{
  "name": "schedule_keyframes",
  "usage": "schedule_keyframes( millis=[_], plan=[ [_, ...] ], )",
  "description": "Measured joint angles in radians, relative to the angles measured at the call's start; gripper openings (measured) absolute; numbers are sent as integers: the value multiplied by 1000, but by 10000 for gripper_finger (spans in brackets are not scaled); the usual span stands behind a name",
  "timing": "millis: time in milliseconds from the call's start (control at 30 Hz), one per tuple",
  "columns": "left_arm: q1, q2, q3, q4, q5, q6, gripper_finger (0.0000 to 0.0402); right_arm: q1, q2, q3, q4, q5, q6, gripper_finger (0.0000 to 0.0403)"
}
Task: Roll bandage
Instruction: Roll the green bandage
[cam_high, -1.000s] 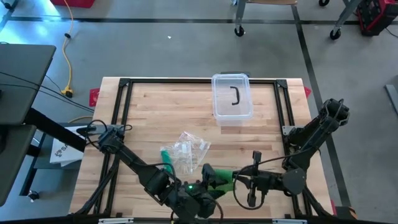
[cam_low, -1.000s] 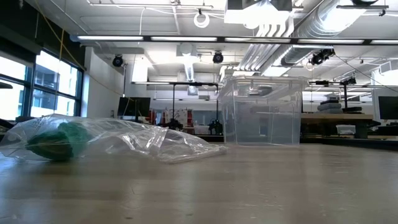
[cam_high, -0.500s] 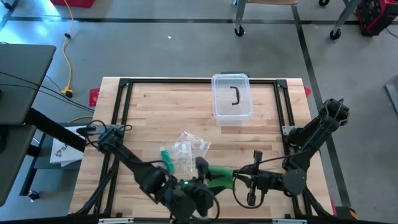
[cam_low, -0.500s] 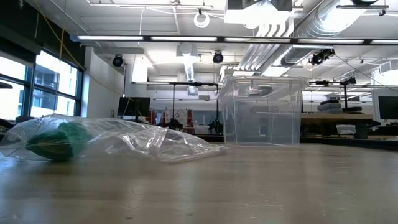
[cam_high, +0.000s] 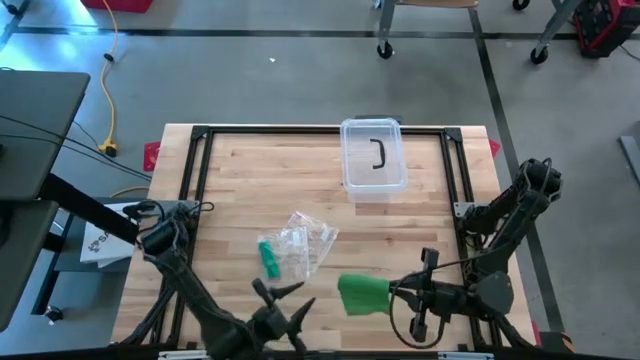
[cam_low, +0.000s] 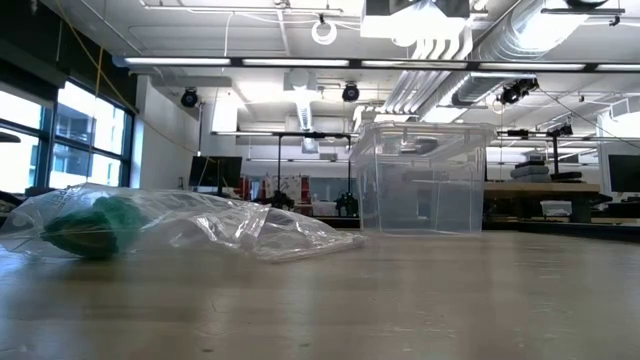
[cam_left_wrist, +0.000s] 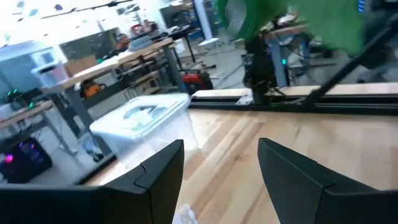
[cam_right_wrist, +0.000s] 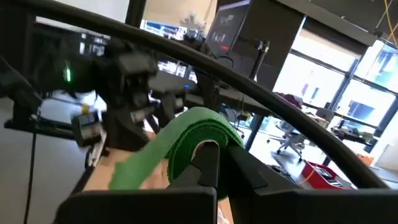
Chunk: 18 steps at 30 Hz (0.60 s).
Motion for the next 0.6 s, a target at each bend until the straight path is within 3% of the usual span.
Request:
schedule_keyframes(
  millis=[133, 200, 267, 367, 400, 467, 600],
  plan=[
    [15, 0, -54, 1, 7, -51, 200, -18, 0, 0, 27, -44, 0, 0],
    [13, -4, -55, 27, 100, 44, 200, -26, 0, 0, 37, -65, 0, 0],
    [13, -12, -55, 176, 334, 263, 199, -32, 0, 0, 58, -82, -13, 0],
    [40, -9, -60, 570, 824, 617, 194, -37, 0, 0, 67, -90, -25, 0],
    [51, -3, -68, 677, 907, 683, 191, -38, 0, 0, 73, -90, -27, 0],
    [67, 3, -89, 729, 892, 755, 185, -38, 0, 0, 84, -89, -31, 0],
    [94, -1, -159, 770, 646, 760, 180, -30, 0, 0, 75, -87, -3, 0]
  ],
)
